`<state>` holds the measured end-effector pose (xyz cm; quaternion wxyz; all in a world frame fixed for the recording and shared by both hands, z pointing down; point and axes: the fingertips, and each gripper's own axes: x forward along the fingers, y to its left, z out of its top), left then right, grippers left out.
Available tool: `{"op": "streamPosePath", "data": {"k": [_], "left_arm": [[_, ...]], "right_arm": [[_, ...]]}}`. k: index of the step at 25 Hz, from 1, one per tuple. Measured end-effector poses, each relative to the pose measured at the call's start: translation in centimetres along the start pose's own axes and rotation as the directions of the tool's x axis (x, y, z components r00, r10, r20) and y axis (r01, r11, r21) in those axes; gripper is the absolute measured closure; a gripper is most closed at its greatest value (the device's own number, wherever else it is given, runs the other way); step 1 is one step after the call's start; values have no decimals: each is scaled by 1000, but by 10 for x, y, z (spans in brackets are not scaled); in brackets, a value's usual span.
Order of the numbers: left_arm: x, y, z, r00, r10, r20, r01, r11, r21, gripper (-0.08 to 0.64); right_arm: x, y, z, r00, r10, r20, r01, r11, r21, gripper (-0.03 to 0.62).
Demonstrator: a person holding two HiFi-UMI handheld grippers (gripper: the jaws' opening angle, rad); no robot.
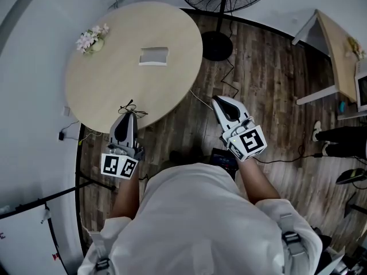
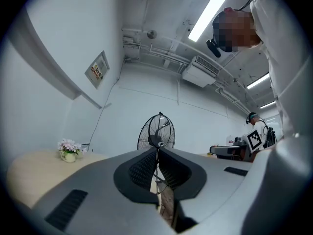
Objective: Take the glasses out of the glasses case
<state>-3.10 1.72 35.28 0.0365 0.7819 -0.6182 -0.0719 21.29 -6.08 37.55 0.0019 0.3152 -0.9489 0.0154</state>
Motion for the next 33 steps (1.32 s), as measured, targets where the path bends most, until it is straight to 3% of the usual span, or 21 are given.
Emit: {"op": "streamPosePath", "data": {"k": [9,15,33], "left_arm": [[-23,17,-2,999,-33,-17,32,999,-34,531],[-31,24,-12,999,-22,-38,20,998,-64,531],[-23,9,-25,995,-85,-53,79,991,-107,529]], "right_arm": [[16,28,-5,999,-29,-29,30,999,24,569],[19,32,-8,999,-21,-44,22,1000,18,569],[12,25,-7,999,-25,-41,26,1000,4,569]]}}
